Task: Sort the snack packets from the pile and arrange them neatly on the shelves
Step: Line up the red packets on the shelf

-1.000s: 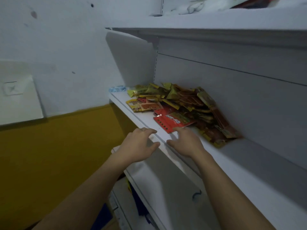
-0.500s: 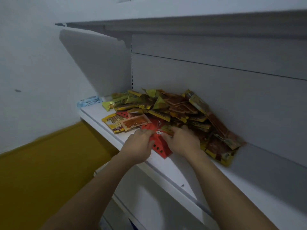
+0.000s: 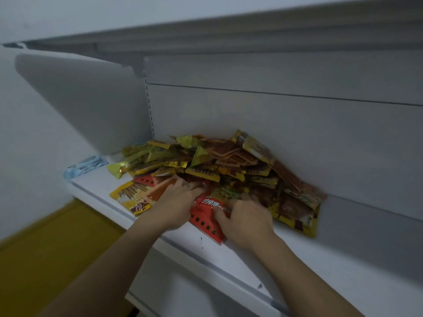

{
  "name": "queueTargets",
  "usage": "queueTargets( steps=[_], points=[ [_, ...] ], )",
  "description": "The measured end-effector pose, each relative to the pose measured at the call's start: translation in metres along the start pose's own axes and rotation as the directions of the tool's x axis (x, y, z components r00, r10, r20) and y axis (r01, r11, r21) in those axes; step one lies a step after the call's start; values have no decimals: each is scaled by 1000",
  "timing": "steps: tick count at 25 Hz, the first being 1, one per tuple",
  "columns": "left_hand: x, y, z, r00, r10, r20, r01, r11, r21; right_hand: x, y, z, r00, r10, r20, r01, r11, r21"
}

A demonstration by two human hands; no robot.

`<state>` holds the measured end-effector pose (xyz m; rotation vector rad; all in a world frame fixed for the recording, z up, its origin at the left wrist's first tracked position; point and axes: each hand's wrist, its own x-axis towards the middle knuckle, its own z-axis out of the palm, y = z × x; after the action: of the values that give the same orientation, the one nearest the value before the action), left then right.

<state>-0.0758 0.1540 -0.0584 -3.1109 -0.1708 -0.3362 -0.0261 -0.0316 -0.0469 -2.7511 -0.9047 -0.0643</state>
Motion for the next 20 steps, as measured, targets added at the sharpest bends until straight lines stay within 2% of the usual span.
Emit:
queueTargets(
  steps=[5,9,11,13,16,20],
  points=[
    [8,-21,2,994,102,33,-98,990,-105,-7,-11,-1,984,179,17,-178,982,-57],
    [4,-26,0,987,159,3,-158,985,-69,-11,-39,21,942,333,-47,-333,943,27],
    [0,-19,0,984,177,-35,-179,982,-65,-15,-41,24,909,401,-118,-367,901,229],
    [-2,-13,1,975,211,-74,-217,972,-92,-19,-32,16,871,486,-77,-399,790,465],
    [-5,-12,10,971,213,-112,-228,963,-143,-25,-20,7,840,543,19,-461,694,554],
    [-17,-5,1,960,217,-179,-249,951,-182,-43,-8,-6,824,557,99,-439,519,733]
  ],
)
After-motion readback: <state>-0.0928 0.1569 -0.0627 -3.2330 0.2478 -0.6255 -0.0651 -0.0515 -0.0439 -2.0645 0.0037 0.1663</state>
